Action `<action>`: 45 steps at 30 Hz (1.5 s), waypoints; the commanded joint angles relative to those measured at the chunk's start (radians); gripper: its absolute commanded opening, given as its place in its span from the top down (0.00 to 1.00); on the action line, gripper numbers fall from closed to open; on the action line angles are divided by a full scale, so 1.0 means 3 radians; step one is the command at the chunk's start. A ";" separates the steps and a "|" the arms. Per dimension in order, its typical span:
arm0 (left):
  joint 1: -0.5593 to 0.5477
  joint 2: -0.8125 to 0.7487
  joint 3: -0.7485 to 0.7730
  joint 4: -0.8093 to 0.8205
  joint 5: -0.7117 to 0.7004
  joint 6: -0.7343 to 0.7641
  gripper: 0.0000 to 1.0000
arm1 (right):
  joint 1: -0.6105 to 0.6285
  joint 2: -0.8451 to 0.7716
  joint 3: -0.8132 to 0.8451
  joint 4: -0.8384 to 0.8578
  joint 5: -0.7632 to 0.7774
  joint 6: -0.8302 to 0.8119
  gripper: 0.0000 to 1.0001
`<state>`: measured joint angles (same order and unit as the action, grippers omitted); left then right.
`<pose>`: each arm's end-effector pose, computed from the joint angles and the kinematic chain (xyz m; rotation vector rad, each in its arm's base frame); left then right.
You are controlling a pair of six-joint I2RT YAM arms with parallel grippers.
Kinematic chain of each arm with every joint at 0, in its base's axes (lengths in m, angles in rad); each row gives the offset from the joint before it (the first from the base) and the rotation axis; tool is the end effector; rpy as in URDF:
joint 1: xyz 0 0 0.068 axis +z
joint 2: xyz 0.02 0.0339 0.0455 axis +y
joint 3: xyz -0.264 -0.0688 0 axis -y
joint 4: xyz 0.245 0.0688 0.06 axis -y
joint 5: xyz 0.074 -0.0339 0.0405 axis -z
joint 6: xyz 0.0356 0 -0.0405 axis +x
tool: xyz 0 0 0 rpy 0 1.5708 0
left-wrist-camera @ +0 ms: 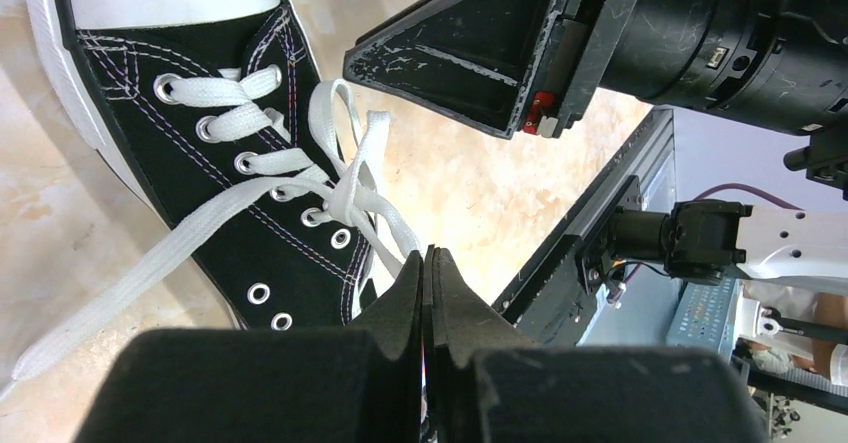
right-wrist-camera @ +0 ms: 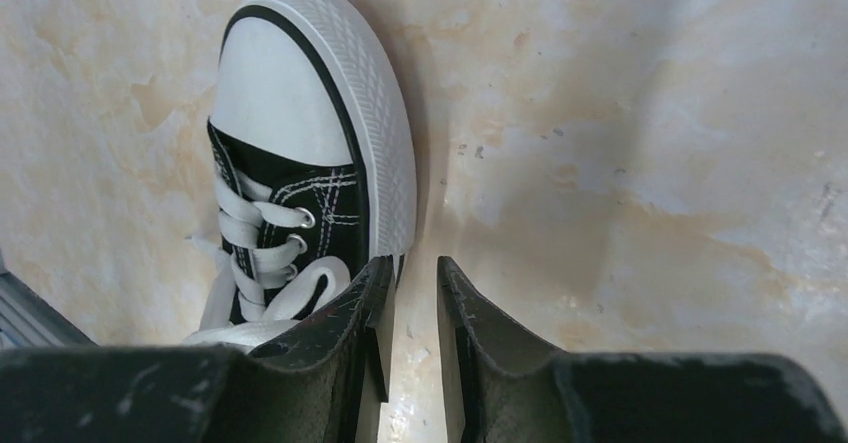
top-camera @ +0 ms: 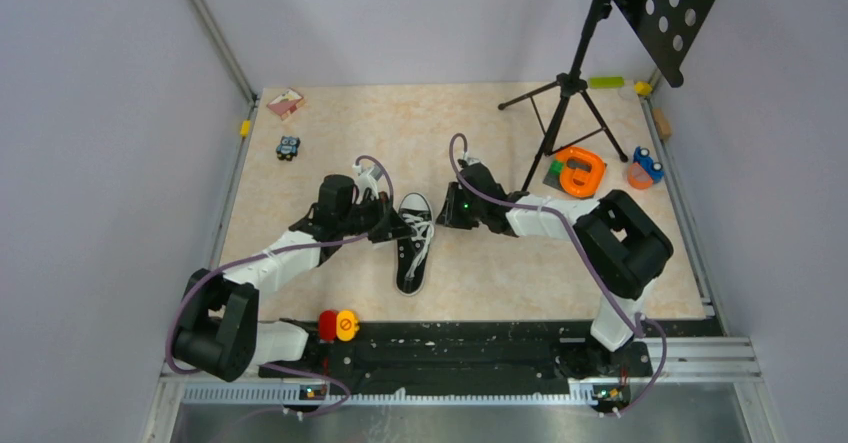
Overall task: Tie the shoes
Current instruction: Cross the shoelace with the shoelace, then tie the shoelace on the shoe.
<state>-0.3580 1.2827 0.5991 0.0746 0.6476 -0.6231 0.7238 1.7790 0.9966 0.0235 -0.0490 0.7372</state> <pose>0.2330 -0.1101 0.1998 0.0946 2.3166 -1.2375 0.2762 0.2464 0.1662 -0.0094 2.4639 0.7516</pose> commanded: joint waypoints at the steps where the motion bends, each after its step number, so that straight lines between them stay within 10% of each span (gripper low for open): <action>1: 0.0007 -0.0048 0.0023 0.0039 0.0014 0.0079 1.00 | -0.0030 0.0003 0.0067 0.0438 -0.0153 0.0038 0.75; 31: 0.0007 0.0066 0.0122 0.0012 -0.0026 0.0121 1.00 | -0.0018 0.0009 -0.0203 0.0698 -0.0529 0.0266 0.63; 45: 0.0007 0.0066 0.0090 0.0012 -0.0022 0.0124 1.00 | -0.0015 -0.0173 -0.0399 0.0832 -0.0347 0.0353 1.00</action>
<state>-0.3580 1.3014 0.6022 0.0559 0.6384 -0.6025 0.7223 1.7863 0.8894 0.2241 -0.1814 0.8387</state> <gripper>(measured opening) 0.006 0.013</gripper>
